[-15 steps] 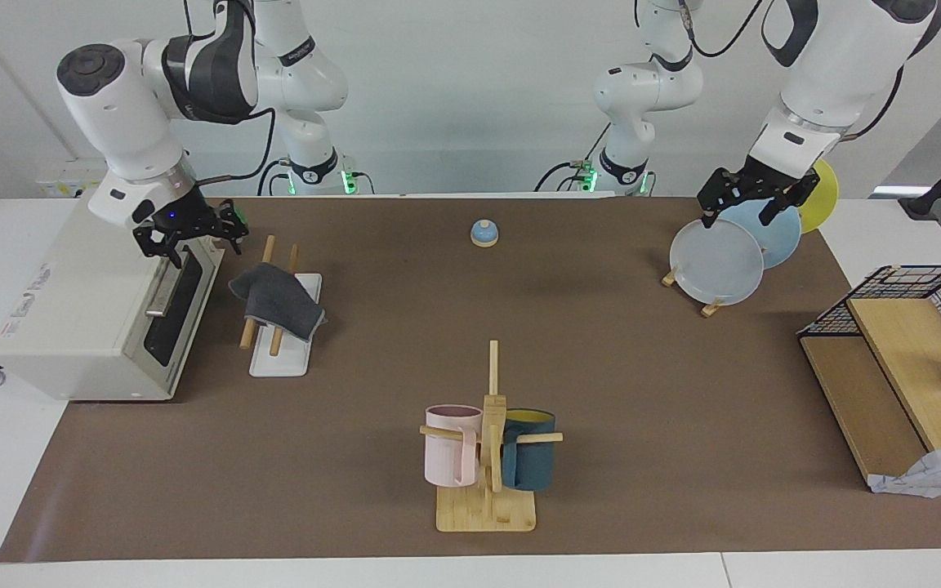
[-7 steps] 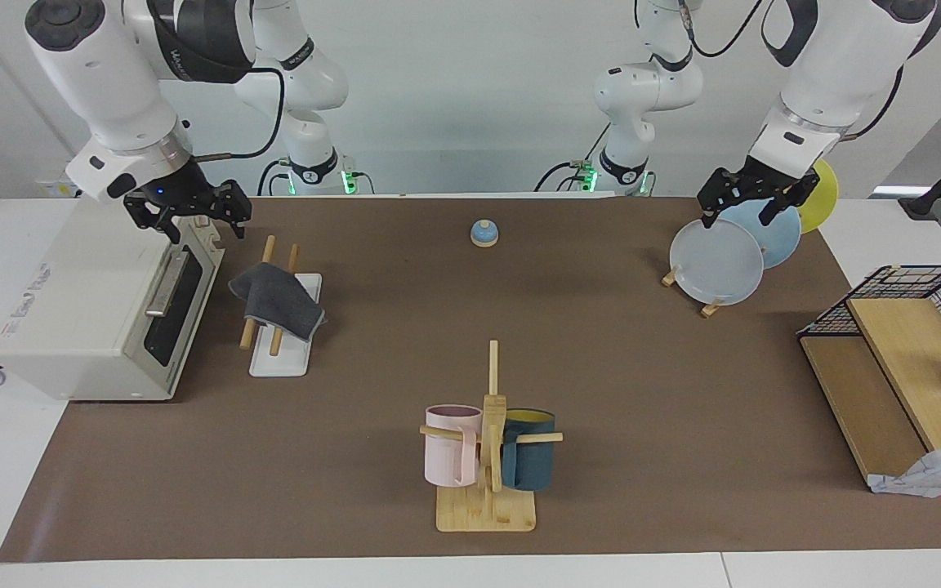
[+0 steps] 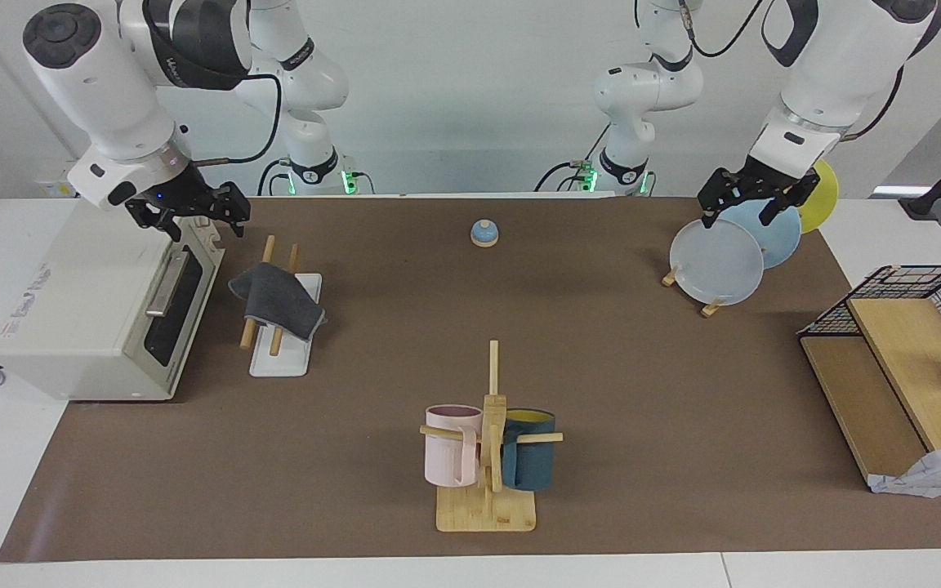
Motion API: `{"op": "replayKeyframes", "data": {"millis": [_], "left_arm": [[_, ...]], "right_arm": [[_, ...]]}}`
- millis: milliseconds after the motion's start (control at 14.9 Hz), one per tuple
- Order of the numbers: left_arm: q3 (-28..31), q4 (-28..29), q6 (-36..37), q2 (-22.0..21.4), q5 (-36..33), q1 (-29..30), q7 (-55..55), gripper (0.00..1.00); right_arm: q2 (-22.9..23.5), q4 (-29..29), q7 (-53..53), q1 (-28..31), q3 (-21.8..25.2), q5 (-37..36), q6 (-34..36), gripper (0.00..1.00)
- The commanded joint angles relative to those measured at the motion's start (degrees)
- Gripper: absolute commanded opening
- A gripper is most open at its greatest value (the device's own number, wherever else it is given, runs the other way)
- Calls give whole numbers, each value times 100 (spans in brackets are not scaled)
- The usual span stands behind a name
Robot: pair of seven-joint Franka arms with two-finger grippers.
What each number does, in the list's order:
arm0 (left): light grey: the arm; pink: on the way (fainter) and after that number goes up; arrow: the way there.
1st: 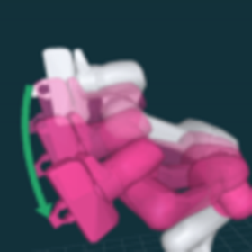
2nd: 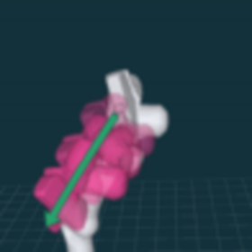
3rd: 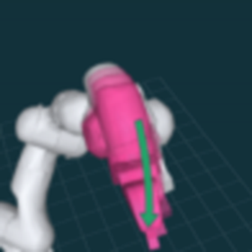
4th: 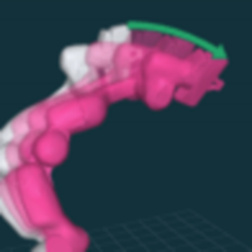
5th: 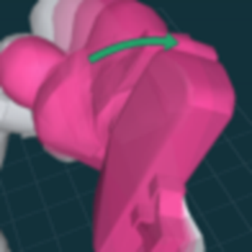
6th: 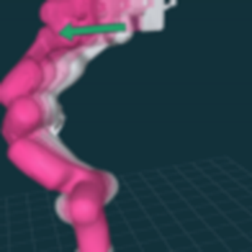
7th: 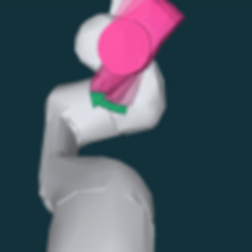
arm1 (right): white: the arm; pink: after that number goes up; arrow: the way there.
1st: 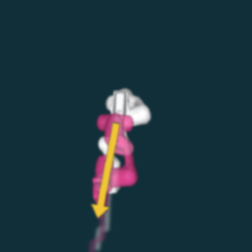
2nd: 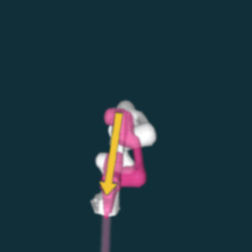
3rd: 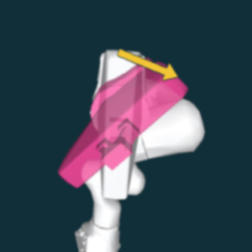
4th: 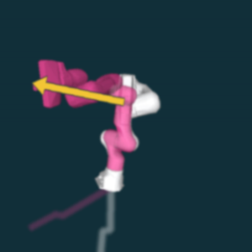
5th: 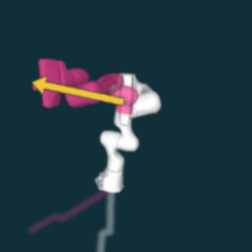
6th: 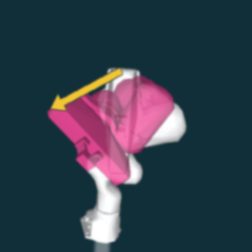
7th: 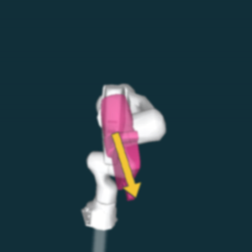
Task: Fold towel and hang on rack
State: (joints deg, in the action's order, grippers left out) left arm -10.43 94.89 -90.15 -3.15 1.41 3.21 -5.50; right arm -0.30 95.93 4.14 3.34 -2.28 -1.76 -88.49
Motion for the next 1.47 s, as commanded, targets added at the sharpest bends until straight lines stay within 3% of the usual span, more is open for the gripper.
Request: {"op": "replayKeyframes", "data": {"millis": [0, 1405], "left_arm": [[50, 161, -91, -142, 26, -22, 14, 100], [50, 161, -91, -142, 26, -22, 14, 100]], "right_arm": [[-93, 111, -159, -35, 35, 18, -142, 100], [-190, 84, -176, -17, -80, 123, -160, 100]]}}
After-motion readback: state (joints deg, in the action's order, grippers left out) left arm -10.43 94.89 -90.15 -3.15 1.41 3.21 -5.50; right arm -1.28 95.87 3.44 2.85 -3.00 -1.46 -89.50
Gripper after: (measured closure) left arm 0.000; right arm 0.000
